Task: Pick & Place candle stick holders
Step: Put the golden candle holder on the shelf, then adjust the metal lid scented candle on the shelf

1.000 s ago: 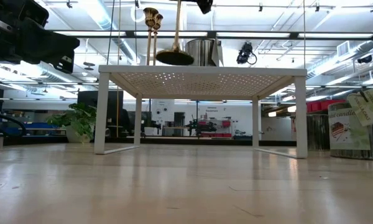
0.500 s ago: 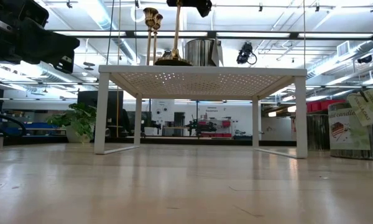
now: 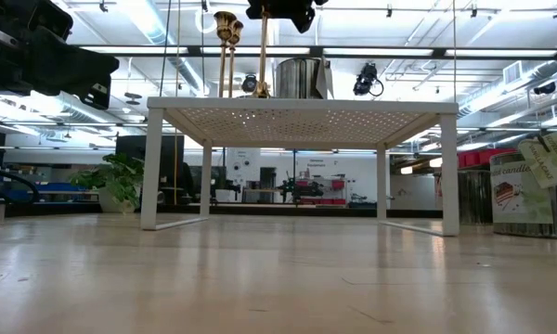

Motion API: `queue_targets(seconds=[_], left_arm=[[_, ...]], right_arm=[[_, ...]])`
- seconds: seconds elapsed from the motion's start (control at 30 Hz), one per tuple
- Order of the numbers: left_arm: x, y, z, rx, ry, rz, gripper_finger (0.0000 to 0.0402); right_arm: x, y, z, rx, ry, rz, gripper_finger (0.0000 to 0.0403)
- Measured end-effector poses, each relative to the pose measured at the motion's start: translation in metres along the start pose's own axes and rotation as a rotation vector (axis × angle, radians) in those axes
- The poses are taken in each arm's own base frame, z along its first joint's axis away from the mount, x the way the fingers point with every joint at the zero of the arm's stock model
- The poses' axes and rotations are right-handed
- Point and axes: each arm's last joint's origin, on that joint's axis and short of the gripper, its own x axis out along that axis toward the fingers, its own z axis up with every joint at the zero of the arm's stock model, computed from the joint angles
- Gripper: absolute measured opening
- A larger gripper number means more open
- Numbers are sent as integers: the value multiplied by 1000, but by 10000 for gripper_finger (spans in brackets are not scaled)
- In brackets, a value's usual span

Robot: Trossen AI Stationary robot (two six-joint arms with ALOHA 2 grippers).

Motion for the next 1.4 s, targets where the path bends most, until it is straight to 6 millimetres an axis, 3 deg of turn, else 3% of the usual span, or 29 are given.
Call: queue_targets(seconds=[0.37, 0.6, 1.4], left_arm=[[0, 0, 0, 0, 0, 0, 19], [0, 0, 0, 0, 0, 0, 19], [0, 0, 0, 0, 0, 0, 19]], right_arm=[[0, 0, 0, 1, 3, -19, 117], [0, -3, 1, 4, -9, -90, 149], [0, -2, 4, 3, -40, -89, 279]])
